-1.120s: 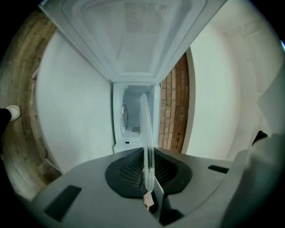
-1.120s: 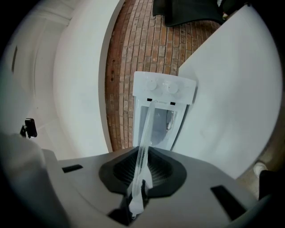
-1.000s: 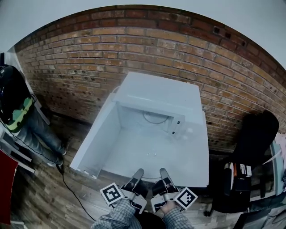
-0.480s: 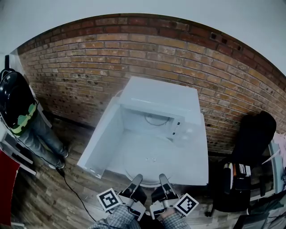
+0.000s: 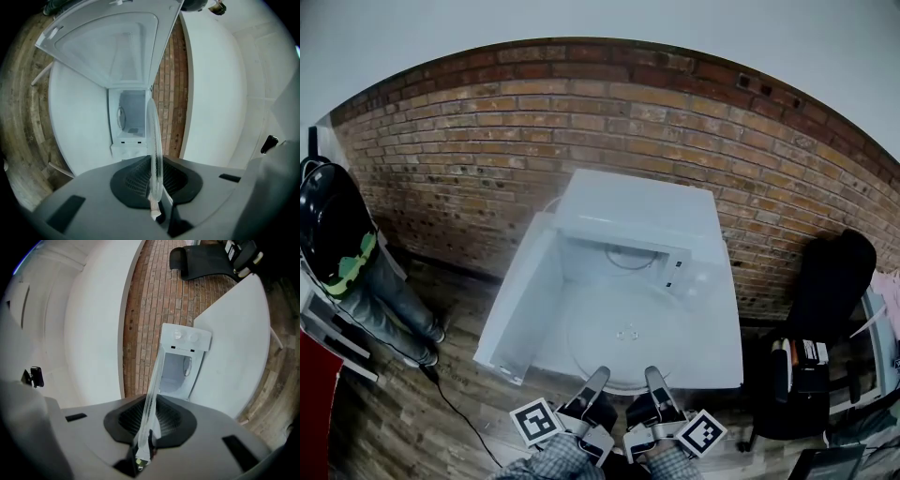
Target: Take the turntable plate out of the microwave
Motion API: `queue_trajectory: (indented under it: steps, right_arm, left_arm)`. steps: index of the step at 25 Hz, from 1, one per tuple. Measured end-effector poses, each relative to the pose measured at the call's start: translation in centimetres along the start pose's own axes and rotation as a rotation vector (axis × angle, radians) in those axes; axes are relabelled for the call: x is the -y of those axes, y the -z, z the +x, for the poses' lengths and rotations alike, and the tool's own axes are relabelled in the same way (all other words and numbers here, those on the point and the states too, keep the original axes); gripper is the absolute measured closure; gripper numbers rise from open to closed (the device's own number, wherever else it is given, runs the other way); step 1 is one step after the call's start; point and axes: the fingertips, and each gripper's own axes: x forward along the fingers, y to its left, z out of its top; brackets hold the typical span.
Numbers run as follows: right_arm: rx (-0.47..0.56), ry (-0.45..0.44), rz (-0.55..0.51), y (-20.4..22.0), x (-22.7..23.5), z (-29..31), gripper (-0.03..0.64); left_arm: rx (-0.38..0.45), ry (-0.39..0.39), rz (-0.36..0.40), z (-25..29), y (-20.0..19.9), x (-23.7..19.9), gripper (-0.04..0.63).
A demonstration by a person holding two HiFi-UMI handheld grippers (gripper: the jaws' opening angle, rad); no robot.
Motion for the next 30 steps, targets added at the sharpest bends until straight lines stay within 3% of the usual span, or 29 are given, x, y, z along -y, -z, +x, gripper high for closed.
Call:
queue_trajectory:
  steps: [30]
  right_arm:
    - [0.006, 0.009, -0.009, 1.1, -0.3, 1.7, 0.565]
  left_arm:
    - [-0.009, 0.004, -0.013, 0.1, -2.1, -0.1, 0.558]
